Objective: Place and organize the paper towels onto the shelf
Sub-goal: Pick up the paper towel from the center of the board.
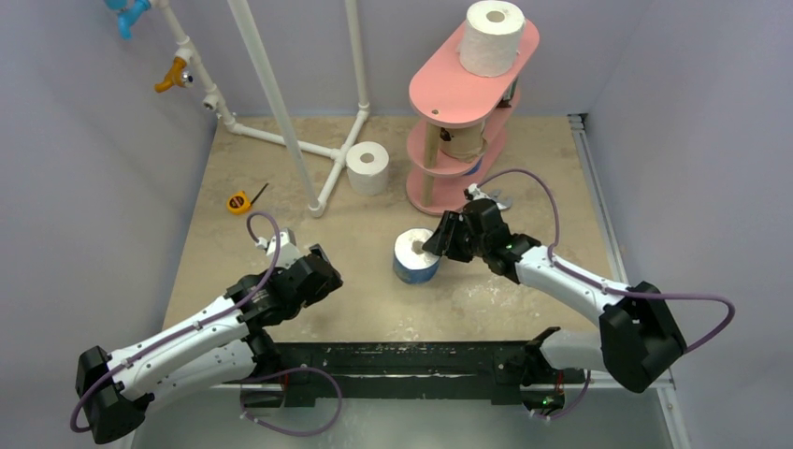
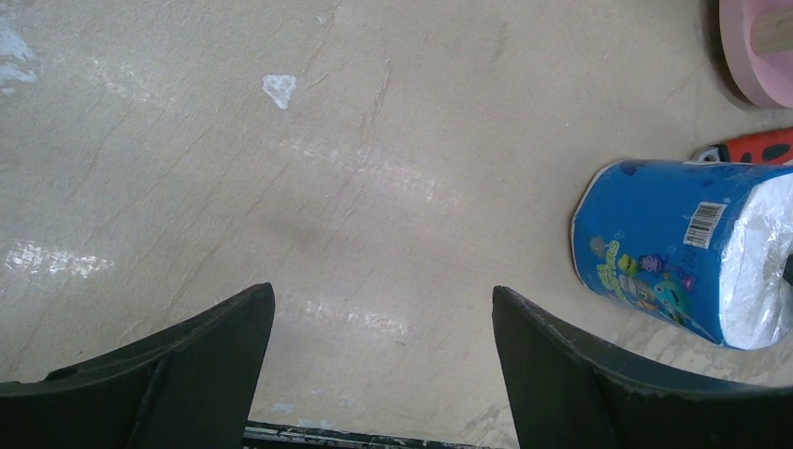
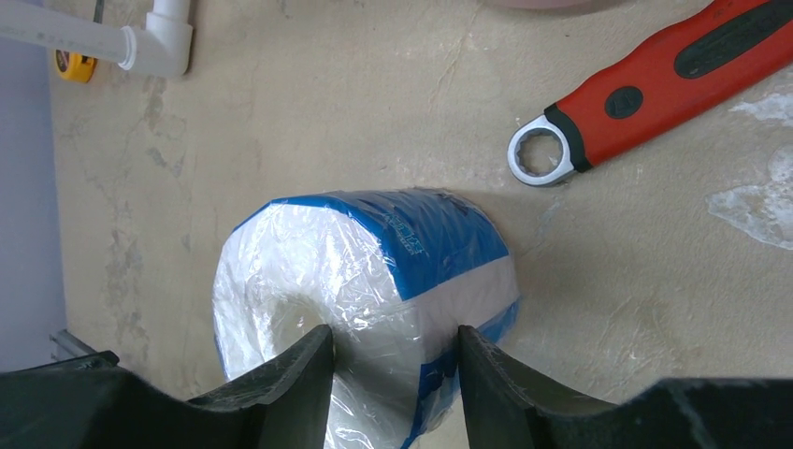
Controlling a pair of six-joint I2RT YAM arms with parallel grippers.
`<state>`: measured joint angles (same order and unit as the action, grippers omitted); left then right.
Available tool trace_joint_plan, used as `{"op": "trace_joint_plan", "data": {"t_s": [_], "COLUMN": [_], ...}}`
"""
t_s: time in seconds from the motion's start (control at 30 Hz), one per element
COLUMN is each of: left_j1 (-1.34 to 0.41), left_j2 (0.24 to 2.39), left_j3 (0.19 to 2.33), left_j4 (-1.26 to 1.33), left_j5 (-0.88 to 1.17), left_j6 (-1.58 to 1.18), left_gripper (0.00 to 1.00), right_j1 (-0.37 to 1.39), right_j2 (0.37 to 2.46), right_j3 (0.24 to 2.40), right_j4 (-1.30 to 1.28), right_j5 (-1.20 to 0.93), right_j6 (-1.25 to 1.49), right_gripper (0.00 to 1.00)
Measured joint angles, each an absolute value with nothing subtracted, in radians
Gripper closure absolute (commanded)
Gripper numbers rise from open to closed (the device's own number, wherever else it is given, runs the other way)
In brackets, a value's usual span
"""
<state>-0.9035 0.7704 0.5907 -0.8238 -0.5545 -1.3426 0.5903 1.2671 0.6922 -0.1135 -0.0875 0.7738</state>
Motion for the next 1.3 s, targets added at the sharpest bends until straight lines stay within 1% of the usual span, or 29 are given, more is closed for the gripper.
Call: {"op": "trace_joint_plan", "data": {"t_s": [0.43,0.7,0.83,0.97,1.07,1.3], "left_j1": [-0.904,-0.904,-0.904,-0.904,-0.904,-0.904], "left_j2": [0.764,0.737,0.727,0.712,0.705,0.702], "left_j3": [0.591,0.57,0.567,0.562,0.562,0.562], "left_j4": [-0.825,-0.829,-0.831,-0.832,-0.831,-0.831], "left_j5": [-0.553,-0.553,-0.553,-0.553,-0.553,-0.545], "left_j6": [-1.343,-1.343,-1.343,-1.342,-1.34,-1.324], "left_gripper": [0.15,0.15,0.15,0.15,0.15,0.15], "right_j1": [0.591,0.568,0.493,0.356,0.292,0.247], "right_j2": [1.187,1.131,1.116,1.113,1.113,1.123], "right_j3": [0.711,0.78,0.791,0.791,0.793,0.799], "right_j4": [-0.249,-0.315,-0.324,-0.339,-0.342,-0.318], "right_j5": [-0.037,-0.017,-0.026,-0.043,-0.039,-0.024], "right_j6": [0.754,0.742,0.739,0.729,0.731,0.808], "right_gripper": [0.74,0.75,0.75,0.75,0.75,0.75]}}
